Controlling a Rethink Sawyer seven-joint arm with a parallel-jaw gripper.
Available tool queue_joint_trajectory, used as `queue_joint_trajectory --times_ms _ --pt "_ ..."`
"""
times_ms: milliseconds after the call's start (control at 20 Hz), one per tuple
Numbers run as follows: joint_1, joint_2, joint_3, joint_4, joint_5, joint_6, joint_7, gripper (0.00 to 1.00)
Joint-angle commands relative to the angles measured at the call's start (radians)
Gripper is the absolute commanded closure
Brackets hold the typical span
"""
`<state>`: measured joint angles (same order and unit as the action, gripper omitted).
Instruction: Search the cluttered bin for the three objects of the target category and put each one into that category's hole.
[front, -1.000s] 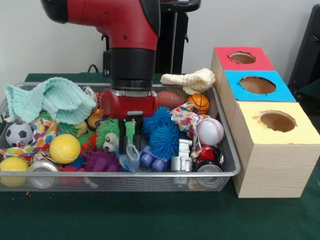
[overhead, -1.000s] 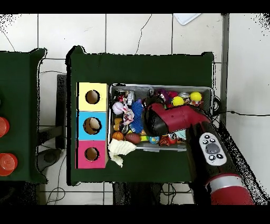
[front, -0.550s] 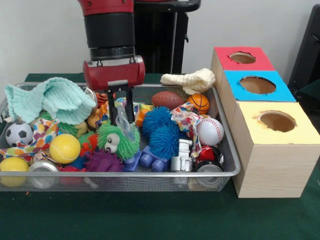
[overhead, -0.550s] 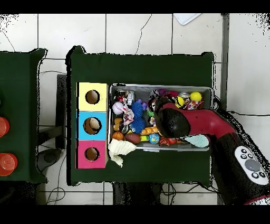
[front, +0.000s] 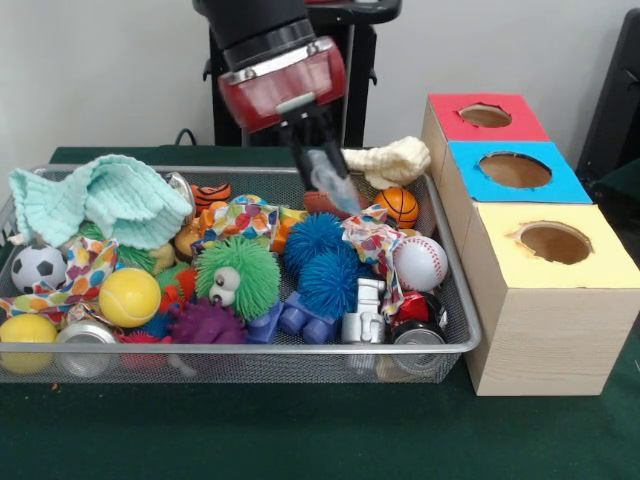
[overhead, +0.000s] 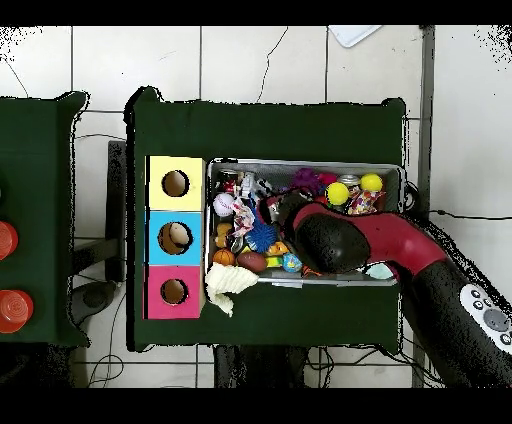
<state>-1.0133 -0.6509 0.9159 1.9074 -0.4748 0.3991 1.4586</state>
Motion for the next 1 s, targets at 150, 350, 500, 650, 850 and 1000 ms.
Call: queue_joint_trajectory --times_ms 150,350,500,650,850,1000 --pt "0.009 0.019 0.209 0.173 0.022 0.032 -0.031 1.0" --pt "0.036 -0.014 0.214 0.204 0.033 -0.003 0.049 1.0" --pt "0.062 -0.051 0.214 0.238 0.044 -0.028 0.102 1.0" --pt "0.095 -0.069 0.185 0.251 0.041 -0.054 0.134 1.0" --pt "0.14 -0.054 0.123 0.243 0.007 -0.101 0.135 1.0" --pt "0.168 -0.037 0.072 0.238 -0.022 -0.148 0.143 1.0"
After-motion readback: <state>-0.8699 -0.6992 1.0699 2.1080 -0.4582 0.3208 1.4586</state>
